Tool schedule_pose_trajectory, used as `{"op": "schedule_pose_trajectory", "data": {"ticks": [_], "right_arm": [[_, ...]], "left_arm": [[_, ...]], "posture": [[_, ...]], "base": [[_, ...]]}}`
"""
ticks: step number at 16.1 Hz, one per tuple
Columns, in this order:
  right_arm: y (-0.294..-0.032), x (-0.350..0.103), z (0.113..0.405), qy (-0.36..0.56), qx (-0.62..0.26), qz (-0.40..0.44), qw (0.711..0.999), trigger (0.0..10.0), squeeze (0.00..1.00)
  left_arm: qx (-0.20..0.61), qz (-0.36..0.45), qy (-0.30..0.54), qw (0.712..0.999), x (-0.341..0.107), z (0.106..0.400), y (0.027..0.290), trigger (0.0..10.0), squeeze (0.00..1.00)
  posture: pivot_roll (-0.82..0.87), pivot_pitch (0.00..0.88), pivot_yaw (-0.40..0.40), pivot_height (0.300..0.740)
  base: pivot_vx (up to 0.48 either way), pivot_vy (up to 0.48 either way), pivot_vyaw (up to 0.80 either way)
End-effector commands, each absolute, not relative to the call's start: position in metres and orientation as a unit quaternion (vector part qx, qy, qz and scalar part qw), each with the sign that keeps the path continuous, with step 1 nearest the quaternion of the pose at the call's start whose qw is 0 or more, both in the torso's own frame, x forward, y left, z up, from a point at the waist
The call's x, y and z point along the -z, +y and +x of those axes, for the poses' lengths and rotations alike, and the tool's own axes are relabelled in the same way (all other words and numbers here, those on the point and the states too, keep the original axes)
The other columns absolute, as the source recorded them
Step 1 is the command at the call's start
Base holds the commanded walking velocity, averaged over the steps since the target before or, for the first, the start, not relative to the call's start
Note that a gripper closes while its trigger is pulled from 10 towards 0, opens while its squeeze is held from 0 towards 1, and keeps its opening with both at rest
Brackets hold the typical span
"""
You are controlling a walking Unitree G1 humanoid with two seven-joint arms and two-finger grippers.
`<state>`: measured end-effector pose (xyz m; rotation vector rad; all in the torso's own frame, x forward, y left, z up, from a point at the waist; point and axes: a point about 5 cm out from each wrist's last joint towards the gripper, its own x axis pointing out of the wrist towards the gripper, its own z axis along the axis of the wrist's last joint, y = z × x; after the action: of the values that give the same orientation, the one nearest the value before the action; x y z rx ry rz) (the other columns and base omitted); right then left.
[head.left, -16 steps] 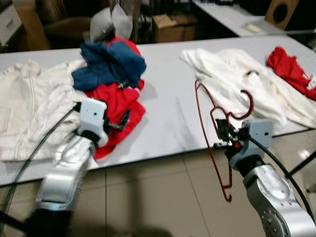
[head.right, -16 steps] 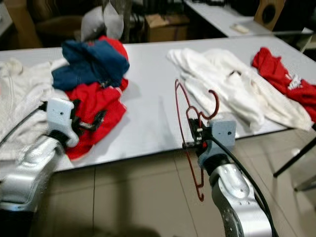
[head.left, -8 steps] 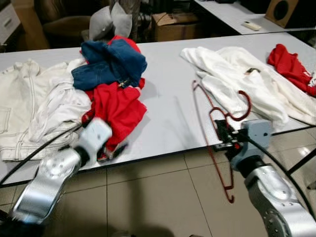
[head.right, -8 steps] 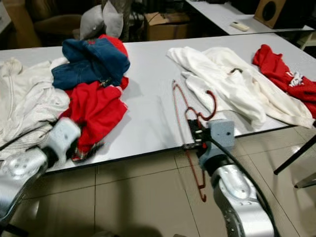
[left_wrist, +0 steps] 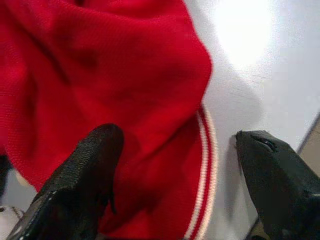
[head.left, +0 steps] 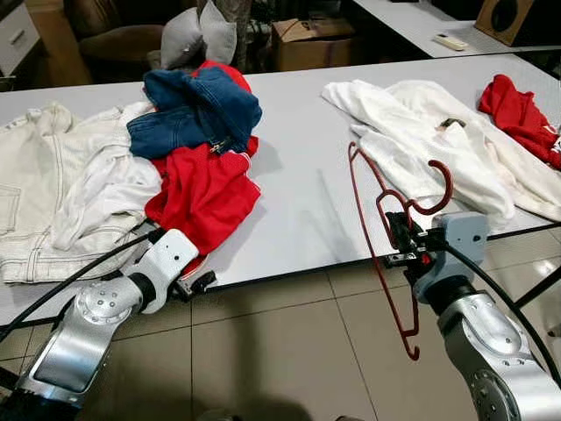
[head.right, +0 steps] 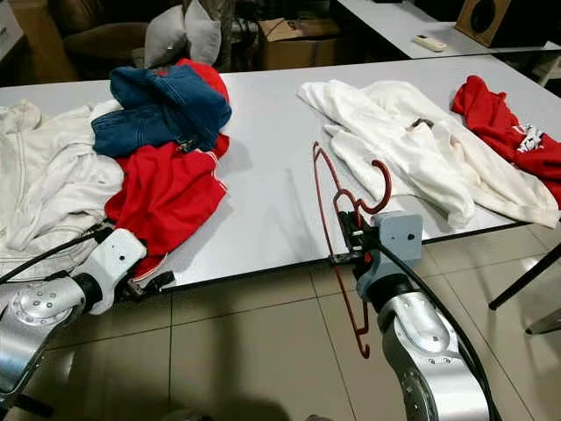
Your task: Hang hanger
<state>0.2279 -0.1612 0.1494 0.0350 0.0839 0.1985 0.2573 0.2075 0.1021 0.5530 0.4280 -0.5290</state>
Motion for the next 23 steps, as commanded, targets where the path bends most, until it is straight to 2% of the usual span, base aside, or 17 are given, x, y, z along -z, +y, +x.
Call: {"op": "schedule_pose_trajectory", "data": {"ticks": [1, 17, 21, 23], "right_arm": [[-0.162, -0.15, 0.23, 0.038, -0.099, 0.015, 0.994, 10.0, 0.0], [-0.16, -0.15, 0.227, 0.038, -0.104, 0.013, 0.994, 10.0, 0.0], [-0.161, -0.15, 0.227, 0.036, -0.106, 0.015, 0.994, 10.0, 0.0], [-0.166, -0.152, 0.227, 0.032, -0.105, 0.02, 0.994, 10.0, 0.0]], "left_arm": [[0.217, 0.283, 0.226, 0.906, -0.097, 0.26, 0.219, 0.0, 0.0], [0.218, 0.25, 0.237, 0.913, -0.084, 0.27, 0.21, 0.0, 0.0], [0.249, 0.135, 0.187, 0.941, -0.107, 0.28, 0.196, 0.0, 0.0], [0.304, 0.033, 0.153, 0.94, -0.131, 0.284, 0.181, 0.0, 0.0]], "posture": [[0.01, 0.036, 0.008, 0.74], [0.01, 0.04, 0.013, 0.74], [0.01, 0.041, 0.01, 0.74], [0.01, 0.04, 0.013, 0.74]], "base": [[0.0, 0.0, 0.0], [0.0, 0.0, 0.0], [0.0, 0.0, 0.0], [0.0, 0.0, 0.0]]}}
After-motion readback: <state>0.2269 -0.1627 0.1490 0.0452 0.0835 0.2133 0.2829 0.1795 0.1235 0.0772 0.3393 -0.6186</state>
